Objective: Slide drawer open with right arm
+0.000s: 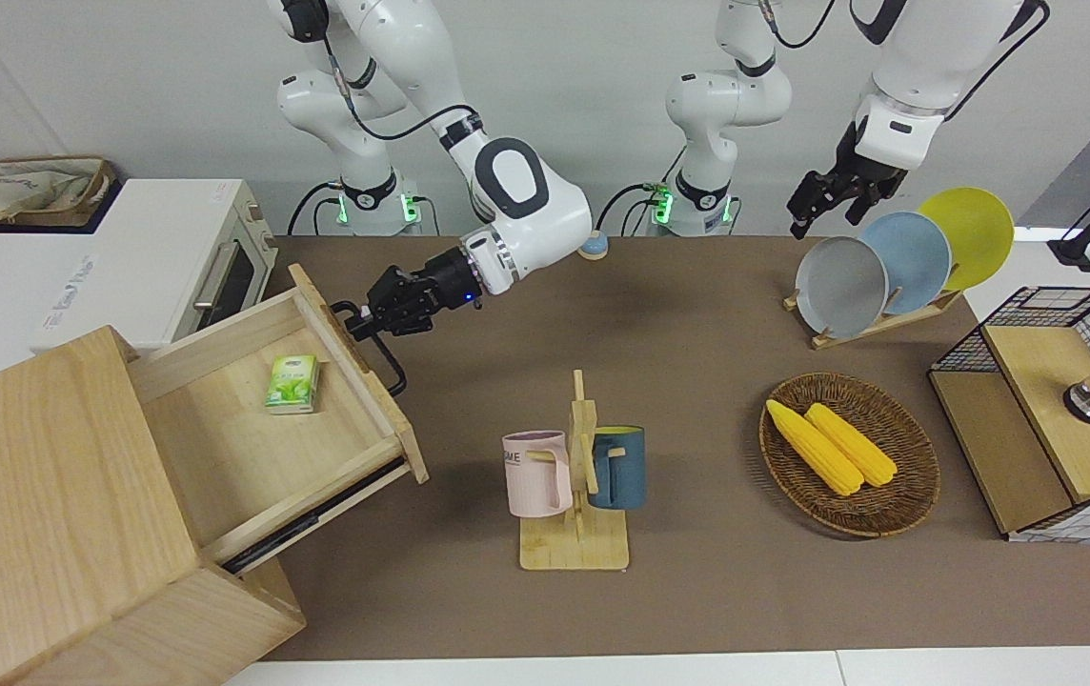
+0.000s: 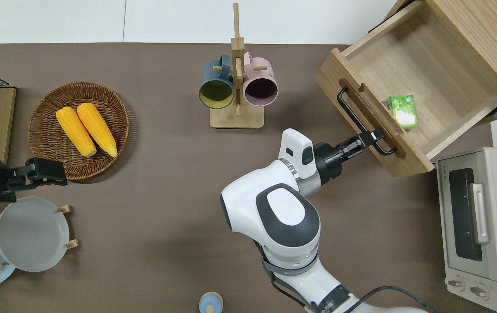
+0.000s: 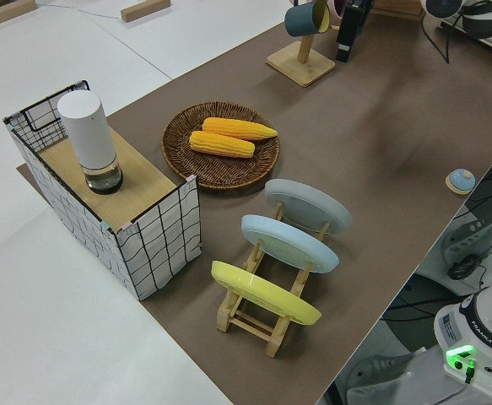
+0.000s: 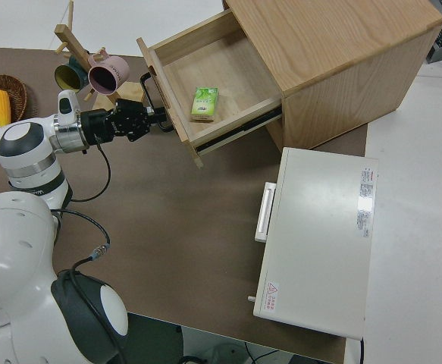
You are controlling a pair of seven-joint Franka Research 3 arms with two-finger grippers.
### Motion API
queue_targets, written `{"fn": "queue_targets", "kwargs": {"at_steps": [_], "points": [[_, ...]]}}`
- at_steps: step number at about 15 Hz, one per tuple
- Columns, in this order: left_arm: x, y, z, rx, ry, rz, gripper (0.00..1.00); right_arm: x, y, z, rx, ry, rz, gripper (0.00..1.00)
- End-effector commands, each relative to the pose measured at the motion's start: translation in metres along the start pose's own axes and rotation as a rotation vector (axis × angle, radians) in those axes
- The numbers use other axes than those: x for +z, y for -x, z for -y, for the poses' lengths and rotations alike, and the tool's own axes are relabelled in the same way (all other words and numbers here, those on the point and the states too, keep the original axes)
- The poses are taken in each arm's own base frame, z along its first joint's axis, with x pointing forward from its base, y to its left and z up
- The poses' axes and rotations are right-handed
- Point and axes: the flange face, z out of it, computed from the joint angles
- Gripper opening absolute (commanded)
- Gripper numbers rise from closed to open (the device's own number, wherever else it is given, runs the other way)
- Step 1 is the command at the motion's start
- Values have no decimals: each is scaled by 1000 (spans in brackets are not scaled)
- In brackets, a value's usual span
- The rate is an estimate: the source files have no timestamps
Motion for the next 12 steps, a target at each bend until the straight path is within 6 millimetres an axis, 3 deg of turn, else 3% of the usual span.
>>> {"fn": "queue_targets", "kwargs": {"at_steps": [1, 6, 11, 12], "points": [[-5, 4, 3, 6, -1, 5, 993, -23, 12, -4, -29, -31, 40, 0], [-5, 4, 3, 6, -1, 5, 993, -48, 11, -19, 1, -52, 42, 0], [-5, 4, 3, 6, -1, 5, 993, -55, 14, -18, 0, -54, 47, 0], [-5, 4, 3, 6, -1, 5, 993, -56, 14, -17, 2, -62, 48, 56]]}}
